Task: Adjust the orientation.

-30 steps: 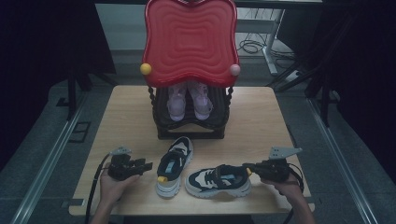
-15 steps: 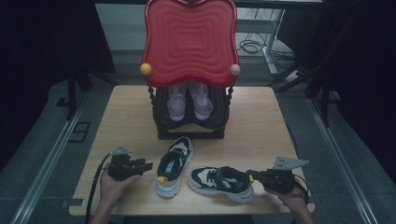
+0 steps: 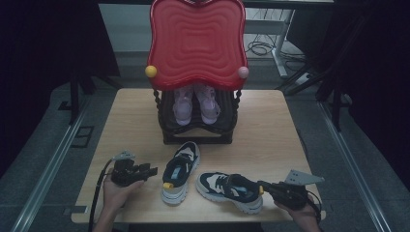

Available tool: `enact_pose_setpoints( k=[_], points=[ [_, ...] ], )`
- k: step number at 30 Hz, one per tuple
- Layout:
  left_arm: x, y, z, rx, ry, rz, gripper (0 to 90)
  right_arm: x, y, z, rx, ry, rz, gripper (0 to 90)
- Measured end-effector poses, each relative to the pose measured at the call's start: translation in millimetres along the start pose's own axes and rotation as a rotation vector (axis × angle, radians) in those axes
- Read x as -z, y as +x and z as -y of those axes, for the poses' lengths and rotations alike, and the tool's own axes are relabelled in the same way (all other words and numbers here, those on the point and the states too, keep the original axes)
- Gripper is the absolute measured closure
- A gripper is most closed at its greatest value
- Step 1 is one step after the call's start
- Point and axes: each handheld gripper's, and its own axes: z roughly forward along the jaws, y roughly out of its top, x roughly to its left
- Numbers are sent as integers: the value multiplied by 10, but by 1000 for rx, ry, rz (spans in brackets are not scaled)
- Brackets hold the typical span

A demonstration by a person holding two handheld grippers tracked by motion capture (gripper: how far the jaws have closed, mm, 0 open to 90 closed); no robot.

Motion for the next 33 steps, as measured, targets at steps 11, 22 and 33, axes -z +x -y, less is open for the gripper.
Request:
enact_pose_setpoints(
  k=[11,22,33],
  points=[
    [37,7,-82,-15,-17,7,535,66,165,65,-1,-6,62,900],
    [18,19,-87,-16,-12,6,534,128,248,112,-2,2,62,900],
    [53,16,-87,-14,-22,5,534,152,347,124,-11,9,89,899]
  ],
)
